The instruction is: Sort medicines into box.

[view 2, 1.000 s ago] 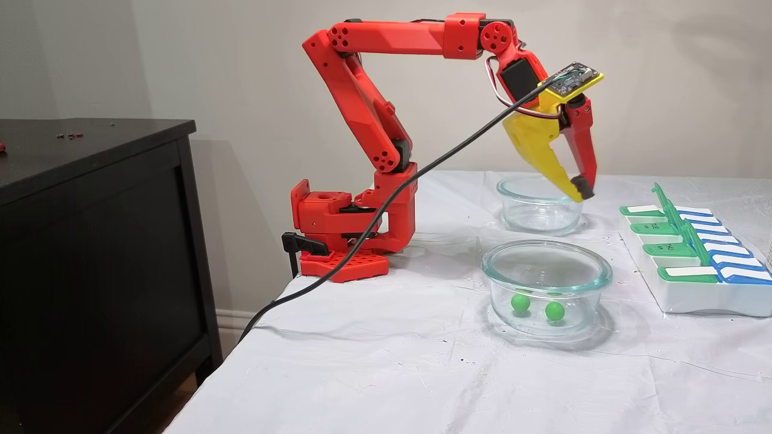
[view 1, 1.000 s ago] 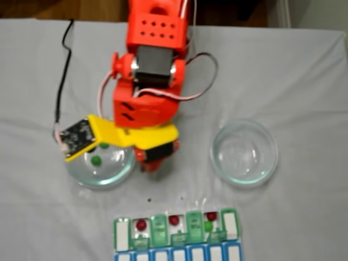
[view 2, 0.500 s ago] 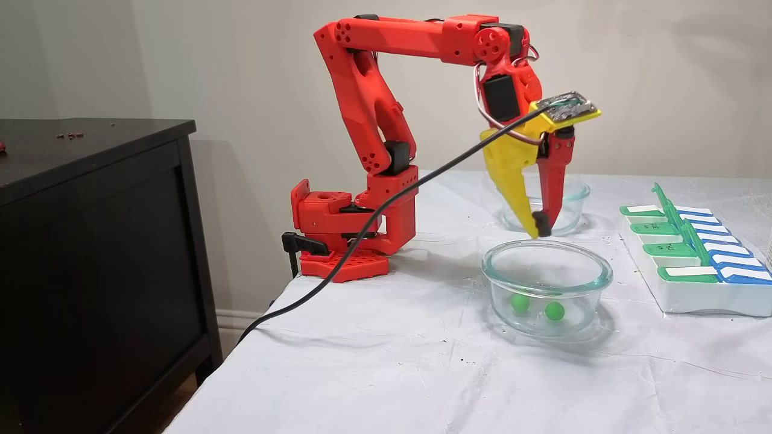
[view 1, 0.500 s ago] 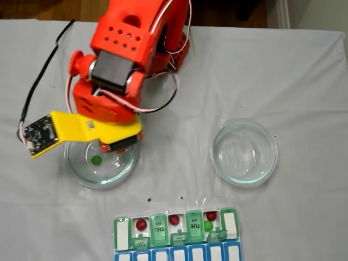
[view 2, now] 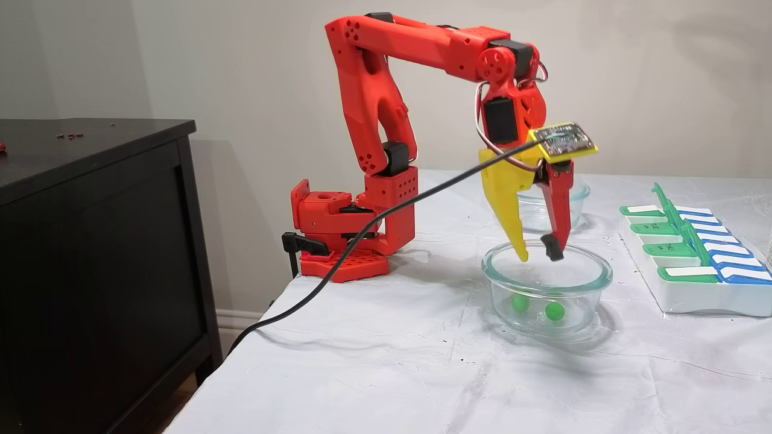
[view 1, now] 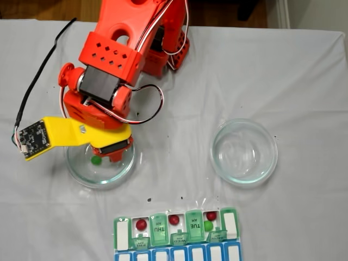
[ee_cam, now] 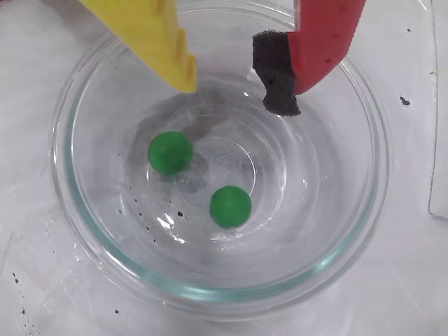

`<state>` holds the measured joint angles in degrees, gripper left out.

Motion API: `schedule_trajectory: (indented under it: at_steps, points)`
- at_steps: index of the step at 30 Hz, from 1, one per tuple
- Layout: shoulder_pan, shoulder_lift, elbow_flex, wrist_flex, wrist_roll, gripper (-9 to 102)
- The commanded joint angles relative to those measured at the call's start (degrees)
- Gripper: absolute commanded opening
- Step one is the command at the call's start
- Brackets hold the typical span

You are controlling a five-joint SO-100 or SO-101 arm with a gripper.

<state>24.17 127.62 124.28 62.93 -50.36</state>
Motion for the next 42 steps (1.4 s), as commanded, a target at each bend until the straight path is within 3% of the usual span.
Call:
schedule_trajectory:
  at_steps: [1,19,42]
  points:
    - [1.3,1.8,-2.6,0.3,-2.8,18]
    - [8.0,-2.2,-8.7,5.8,-27.6,20]
    - [7.5,-12.0,-8.1,3.1,-32.3,26]
